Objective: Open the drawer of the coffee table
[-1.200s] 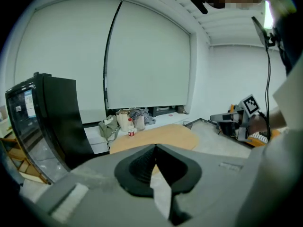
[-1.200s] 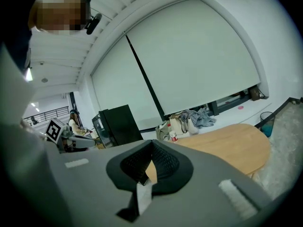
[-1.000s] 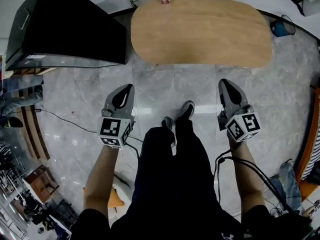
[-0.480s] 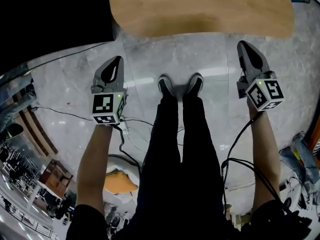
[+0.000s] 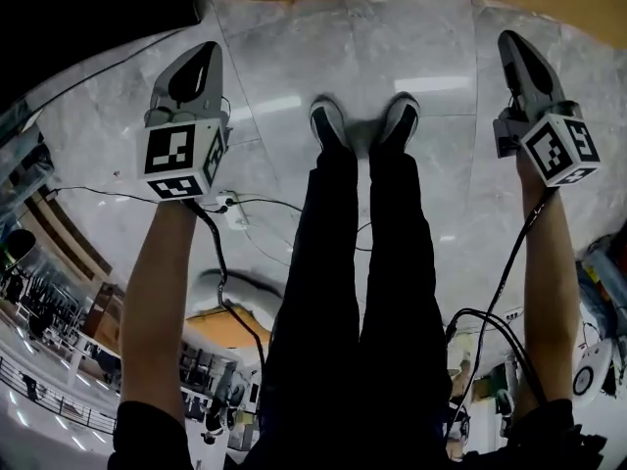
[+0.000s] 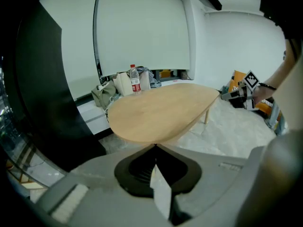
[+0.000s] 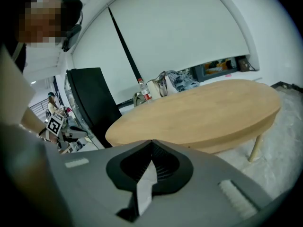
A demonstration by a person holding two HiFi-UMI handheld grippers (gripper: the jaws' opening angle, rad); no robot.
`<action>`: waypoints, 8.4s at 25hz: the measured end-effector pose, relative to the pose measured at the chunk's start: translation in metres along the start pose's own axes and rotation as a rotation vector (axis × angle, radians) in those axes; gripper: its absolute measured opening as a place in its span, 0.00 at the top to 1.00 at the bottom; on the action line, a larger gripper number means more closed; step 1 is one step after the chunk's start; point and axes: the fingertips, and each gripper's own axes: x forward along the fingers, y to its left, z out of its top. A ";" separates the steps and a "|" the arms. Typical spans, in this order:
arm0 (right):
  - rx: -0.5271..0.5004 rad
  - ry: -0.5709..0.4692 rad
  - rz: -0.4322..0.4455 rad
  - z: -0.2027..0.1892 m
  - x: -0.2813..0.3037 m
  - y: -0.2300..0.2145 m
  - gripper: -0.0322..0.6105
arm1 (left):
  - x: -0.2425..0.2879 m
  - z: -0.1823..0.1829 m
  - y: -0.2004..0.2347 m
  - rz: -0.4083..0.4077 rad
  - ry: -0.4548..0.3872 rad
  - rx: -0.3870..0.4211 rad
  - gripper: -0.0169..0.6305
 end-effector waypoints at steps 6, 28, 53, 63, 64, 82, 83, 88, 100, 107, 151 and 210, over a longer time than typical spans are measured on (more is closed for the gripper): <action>0.160 -0.001 -0.004 -0.057 0.024 -0.022 0.95 | 0.041 -0.041 0.002 0.035 0.019 -0.099 0.97; 0.278 -0.062 0.251 -0.127 0.142 -0.045 0.49 | 0.139 -0.062 0.011 0.030 -0.042 -0.112 0.64; 0.448 -0.231 0.540 -0.104 0.147 -0.051 0.40 | 0.146 -0.072 -0.023 -0.083 -0.029 -0.136 0.58; -0.094 0.164 0.120 -0.153 0.106 -0.087 0.42 | 0.134 -0.080 -0.031 -0.048 0.092 -0.037 0.58; -0.178 0.157 0.082 -0.139 0.099 -0.091 0.43 | 0.135 -0.078 -0.033 -0.053 0.099 -0.019 0.58; -0.359 0.204 0.050 -0.103 0.079 -0.064 0.57 | 0.125 -0.089 -0.050 -0.088 0.205 -0.076 0.58; -0.352 0.210 0.053 -0.107 0.075 -0.062 0.57 | 0.122 -0.092 -0.052 -0.091 0.215 -0.075 0.58; -0.337 0.250 0.057 -0.130 0.047 -0.054 0.57 | 0.099 -0.117 -0.076 -0.111 0.269 -0.096 0.58; -0.352 0.329 0.065 -0.177 0.001 -0.045 0.57 | 0.067 -0.158 -0.123 -0.114 0.329 -0.147 0.58; -0.354 0.368 0.043 -0.193 -0.004 -0.045 0.57 | 0.065 -0.173 -0.131 -0.125 0.383 -0.150 0.58; -0.214 -0.320 -0.029 0.323 -0.222 0.222 0.84 | -0.300 0.304 -0.057 -0.110 -0.363 -0.317 0.97; -0.549 -0.686 0.009 0.476 -0.340 0.433 0.95 | -0.525 0.469 -0.026 -0.099 -0.921 -0.034 0.97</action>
